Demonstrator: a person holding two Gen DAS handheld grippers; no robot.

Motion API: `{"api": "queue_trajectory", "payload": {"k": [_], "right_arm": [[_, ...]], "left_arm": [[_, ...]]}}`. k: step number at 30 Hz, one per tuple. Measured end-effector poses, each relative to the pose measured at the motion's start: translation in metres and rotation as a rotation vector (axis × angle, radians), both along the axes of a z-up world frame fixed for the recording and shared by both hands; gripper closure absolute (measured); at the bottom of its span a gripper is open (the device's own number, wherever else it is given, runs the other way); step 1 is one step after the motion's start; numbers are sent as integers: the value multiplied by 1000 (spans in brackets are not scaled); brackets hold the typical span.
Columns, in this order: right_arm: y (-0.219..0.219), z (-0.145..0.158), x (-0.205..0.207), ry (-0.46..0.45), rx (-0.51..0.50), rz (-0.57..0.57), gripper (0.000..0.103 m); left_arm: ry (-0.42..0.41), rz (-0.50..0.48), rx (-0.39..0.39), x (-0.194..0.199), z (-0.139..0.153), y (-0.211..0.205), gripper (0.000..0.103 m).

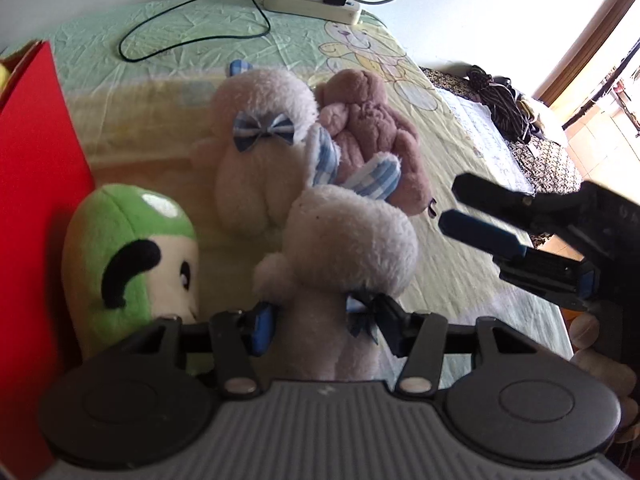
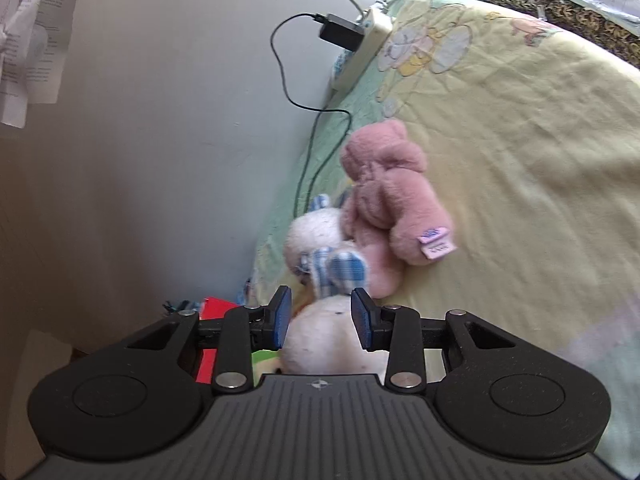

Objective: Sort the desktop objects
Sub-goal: 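Grasp the white bunny with the right gripper and lift it, then carry the white bunny with the right gripper over the red box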

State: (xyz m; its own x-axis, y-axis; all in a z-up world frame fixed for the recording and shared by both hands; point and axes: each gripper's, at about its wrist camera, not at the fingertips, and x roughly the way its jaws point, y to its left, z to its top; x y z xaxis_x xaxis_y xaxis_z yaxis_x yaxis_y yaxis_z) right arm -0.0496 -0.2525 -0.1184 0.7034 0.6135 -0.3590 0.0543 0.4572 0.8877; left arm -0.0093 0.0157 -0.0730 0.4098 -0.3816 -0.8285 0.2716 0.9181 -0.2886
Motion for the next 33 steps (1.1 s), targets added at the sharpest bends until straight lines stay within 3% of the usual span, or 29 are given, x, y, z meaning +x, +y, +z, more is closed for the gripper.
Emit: {"api": "queue_trajectory", "payload": {"k": [5, 7, 14, 23, 28, 33], "right_arm": [[10, -33, 3, 89, 43, 40, 63], [17, -40, 6, 84, 82, 40, 56], [30, -50, 5, 103, 233, 76, 56], [36, -10, -31, 53, 203, 41, 57], [49, 25, -56, -21, 188, 4, 57], [80, 66, -60, -123, 162, 12, 56]], "left_arm": [[-13, -37, 31, -1, -2, -8, 49], [-19, -46, 56, -2, -4, -12, 51], [-19, -63, 64, -8, -3, -12, 50], [-81, -148, -3, -39, 25, -10, 50], [-173, -208, -50, -60, 57, 8, 51], [-269, -206, -100, -77, 93, 48, 51]]}}
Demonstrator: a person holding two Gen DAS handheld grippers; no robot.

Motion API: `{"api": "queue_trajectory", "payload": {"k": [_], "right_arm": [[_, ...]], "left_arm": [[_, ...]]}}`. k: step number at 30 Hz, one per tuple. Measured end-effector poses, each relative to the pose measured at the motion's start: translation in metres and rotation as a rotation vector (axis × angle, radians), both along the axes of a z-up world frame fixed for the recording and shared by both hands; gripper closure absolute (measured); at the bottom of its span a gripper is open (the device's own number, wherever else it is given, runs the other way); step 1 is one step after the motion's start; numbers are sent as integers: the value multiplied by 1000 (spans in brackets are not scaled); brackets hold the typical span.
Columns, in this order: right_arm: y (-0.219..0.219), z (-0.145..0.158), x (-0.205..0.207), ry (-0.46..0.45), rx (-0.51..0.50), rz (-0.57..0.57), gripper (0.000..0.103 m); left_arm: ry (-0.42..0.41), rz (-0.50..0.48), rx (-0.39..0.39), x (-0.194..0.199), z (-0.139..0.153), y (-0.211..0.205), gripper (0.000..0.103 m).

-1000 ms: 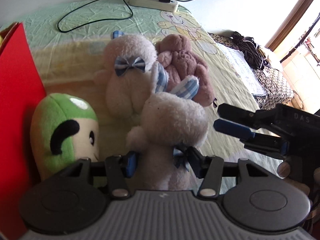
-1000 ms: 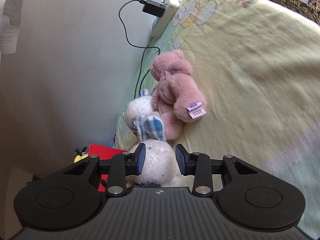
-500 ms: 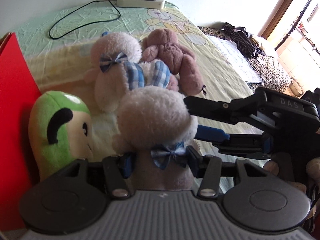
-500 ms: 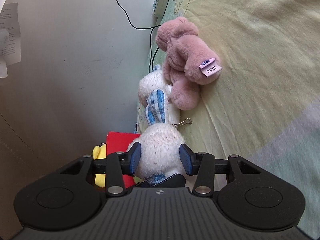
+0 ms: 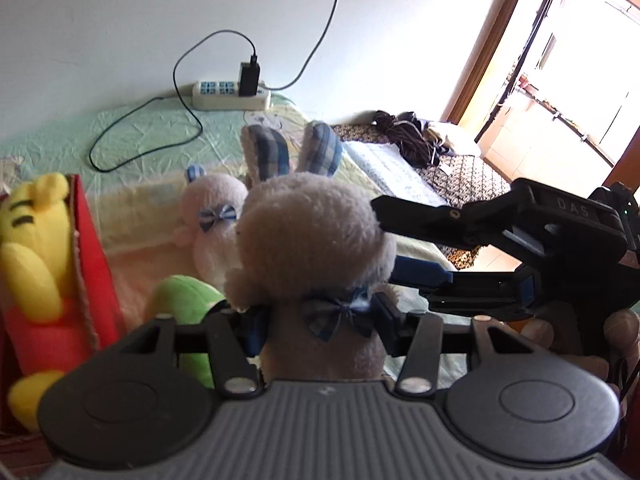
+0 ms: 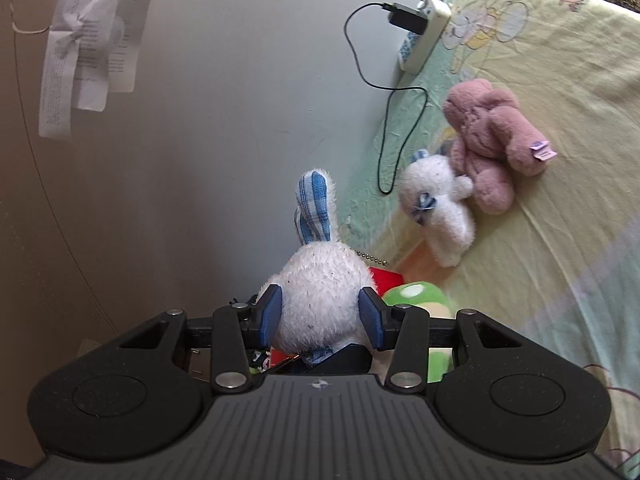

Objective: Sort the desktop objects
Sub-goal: 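Carry the white bunny with the right gripper over the red box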

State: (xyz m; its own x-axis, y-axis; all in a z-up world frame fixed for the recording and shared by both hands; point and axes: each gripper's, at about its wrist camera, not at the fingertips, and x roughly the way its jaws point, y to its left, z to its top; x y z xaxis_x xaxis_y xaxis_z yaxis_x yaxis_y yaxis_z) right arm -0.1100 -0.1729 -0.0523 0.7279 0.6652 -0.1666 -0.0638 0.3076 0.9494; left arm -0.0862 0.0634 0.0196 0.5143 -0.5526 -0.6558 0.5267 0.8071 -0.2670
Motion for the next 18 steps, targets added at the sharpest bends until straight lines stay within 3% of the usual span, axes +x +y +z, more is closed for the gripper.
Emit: {"api": "queue_trajectory", "payload": {"k": [10, 18], "right_arm": [[100, 54, 14, -179, -17, 108, 56], [177, 59, 37, -194, -28, 164, 56]], "left_arm": [[-155, 116, -31, -28, 52, 111, 51], [-183, 215, 18, -27, 58, 179, 50]]}}
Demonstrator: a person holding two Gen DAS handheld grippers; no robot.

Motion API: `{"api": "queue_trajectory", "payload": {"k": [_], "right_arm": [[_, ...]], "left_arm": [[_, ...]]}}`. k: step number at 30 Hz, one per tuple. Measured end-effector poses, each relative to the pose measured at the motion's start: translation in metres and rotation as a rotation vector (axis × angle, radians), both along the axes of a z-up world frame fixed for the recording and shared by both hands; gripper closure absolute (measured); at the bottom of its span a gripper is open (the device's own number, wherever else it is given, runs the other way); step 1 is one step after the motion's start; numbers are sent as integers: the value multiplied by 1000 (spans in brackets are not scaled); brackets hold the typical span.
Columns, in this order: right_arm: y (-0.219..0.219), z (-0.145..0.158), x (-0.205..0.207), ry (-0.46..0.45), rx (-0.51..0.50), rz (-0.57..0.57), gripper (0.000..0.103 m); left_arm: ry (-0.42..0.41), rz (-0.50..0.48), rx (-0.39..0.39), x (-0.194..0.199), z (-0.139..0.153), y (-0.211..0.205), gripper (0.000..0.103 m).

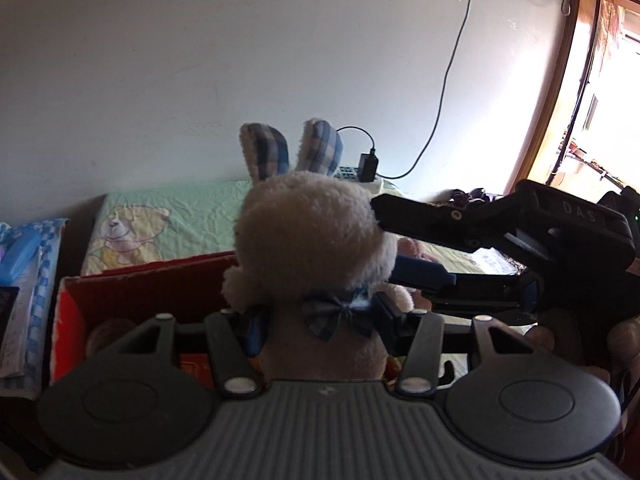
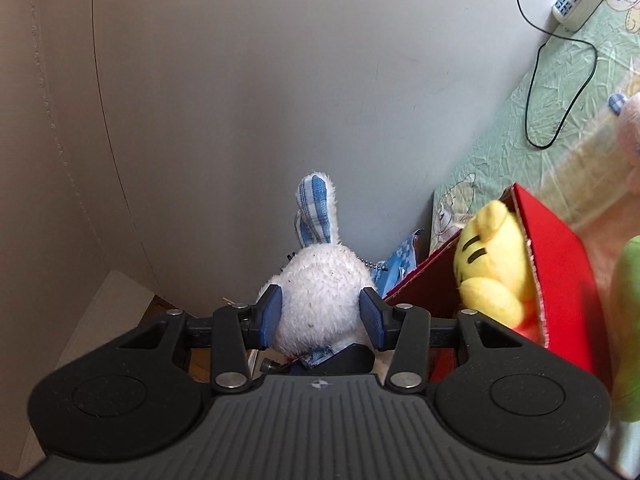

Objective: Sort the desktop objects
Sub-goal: 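Carry the white bunny with the right gripper over the red box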

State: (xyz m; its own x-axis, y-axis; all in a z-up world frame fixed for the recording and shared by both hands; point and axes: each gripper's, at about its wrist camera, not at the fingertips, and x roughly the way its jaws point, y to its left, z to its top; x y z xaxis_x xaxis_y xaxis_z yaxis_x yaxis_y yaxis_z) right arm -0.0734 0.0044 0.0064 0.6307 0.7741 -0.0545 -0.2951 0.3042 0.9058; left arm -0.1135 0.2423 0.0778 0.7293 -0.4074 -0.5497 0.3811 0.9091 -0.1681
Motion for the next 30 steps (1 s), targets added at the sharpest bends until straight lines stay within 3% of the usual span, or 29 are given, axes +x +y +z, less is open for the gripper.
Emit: {"api": "queue_trajectory", "payload": {"k": [10, 14, 30], "right_arm": [[56, -33, 34, 139, -94, 33, 56], [75, -47, 45, 187, -153, 38, 56], [108, -55, 66, 206, -420, 15, 56]], "left_arm": [[115, 74, 75, 28, -48, 52, 50], [185, 85, 71, 41, -68, 64, 50], [338, 92, 105, 76, -108, 79, 50]]}}
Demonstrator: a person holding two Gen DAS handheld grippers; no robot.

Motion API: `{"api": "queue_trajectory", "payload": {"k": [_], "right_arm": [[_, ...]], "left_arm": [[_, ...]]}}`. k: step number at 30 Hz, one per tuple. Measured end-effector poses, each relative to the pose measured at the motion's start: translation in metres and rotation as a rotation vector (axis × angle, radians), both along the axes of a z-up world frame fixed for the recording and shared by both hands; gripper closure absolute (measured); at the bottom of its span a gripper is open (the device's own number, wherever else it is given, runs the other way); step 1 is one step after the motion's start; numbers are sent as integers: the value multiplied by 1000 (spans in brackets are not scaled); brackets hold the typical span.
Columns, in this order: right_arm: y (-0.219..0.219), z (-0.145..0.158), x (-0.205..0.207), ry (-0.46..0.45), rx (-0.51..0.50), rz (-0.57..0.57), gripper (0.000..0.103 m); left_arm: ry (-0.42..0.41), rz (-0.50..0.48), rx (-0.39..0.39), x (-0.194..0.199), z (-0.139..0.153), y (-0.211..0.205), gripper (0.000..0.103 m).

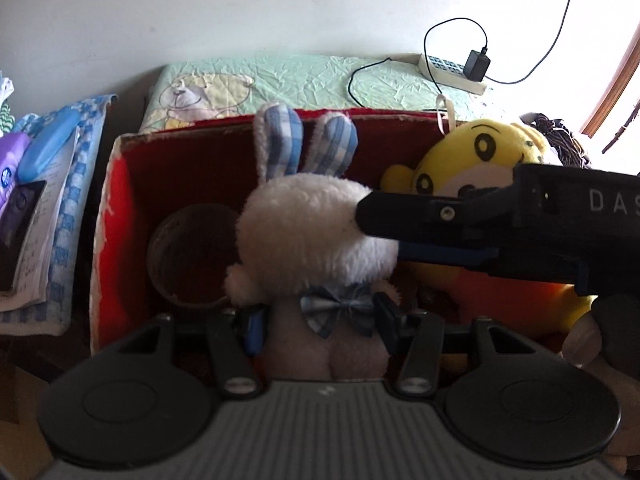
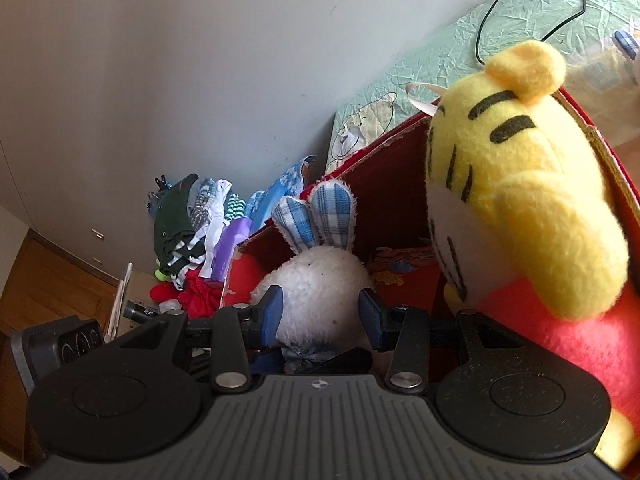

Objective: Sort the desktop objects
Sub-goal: 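Carry the white bunny with the right gripper over the red box, then lower the bunny into the red box and open the right gripper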

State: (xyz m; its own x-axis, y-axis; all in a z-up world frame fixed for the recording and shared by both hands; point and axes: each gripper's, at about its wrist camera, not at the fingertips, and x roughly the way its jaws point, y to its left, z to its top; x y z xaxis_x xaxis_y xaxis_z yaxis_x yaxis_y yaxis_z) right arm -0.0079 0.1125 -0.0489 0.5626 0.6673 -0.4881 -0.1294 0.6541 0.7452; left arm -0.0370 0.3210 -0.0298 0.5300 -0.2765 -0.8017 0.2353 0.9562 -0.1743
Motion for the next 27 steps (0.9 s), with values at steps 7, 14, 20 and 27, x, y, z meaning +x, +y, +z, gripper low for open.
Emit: {"api": "queue_trajectory", "payload": {"k": [7, 14, 20, 27], "right_arm": [[7, -6, 8, -8, -43, 4, 57], [10, -5, 6, -32, -74, 11, 57], [14, -6, 7, -37, -81, 19, 57], [13, -7, 5, -42, -87, 27, 57]], "left_arm": [[39, 14, 20, 12, -7, -2, 46], [51, 15, 49, 18, -12, -8, 41], [60, 16, 90, 21, -15, -14, 35], [63, 24, 116, 21, -15, -18, 30]]}}
